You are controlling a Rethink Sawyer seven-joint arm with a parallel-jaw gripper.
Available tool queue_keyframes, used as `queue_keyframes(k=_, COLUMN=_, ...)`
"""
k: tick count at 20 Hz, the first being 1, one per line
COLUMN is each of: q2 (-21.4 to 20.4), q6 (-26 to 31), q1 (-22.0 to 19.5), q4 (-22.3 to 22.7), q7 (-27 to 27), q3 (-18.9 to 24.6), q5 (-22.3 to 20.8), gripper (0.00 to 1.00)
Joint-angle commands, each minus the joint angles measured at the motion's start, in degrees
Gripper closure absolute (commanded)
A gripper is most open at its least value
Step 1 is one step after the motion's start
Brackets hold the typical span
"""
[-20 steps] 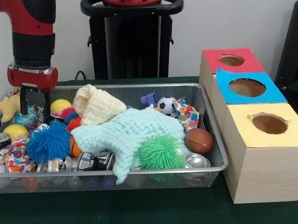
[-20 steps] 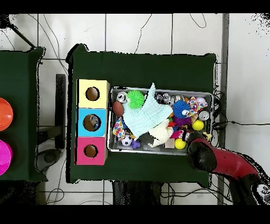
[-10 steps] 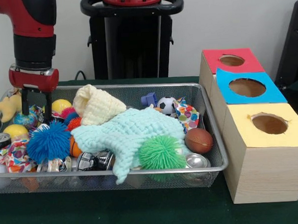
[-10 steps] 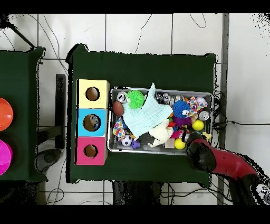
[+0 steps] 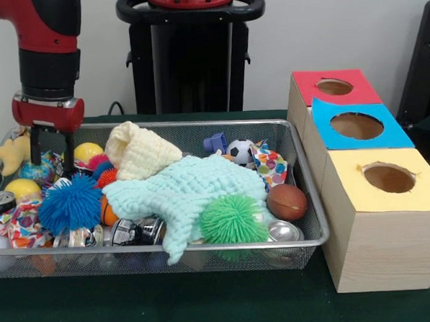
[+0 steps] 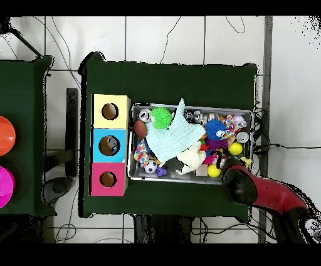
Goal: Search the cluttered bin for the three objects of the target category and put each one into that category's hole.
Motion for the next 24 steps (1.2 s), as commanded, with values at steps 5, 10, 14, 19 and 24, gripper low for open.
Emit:
queue_keyframes(k=5, q2=-0.6, q6=7.2, q1=-3.2, q4=-1.3, q7=-0.8, q3=2.9, q5=-0.8, gripper=0.00)
queue_keyframes(k=10, q2=-1.0, q6=8.1, q1=-4.3, q4=-1.5, q7=-2.0, q3=3.6, q5=-1.1, gripper=0.00)
queue_keyframes(k=14, q2=-1.3, q6=8.8, q1=-4.9, q4=-1.6, q7=-2.6, q3=3.9, q5=-1.5, gripper=0.00)
queue_keyframes(k=19, q2=-0.4, q6=8.2, q1=-4.6, q4=-2.2, q7=-1.9, q3=3.7, q5=-1.7, gripper=0.00)
queue_keyframes(k=24, q2=1.0, q6=5.8, q1=-3.4, q4=-2.7, q7=-0.2, q3=2.9, q5=-2.1, gripper=0.00)
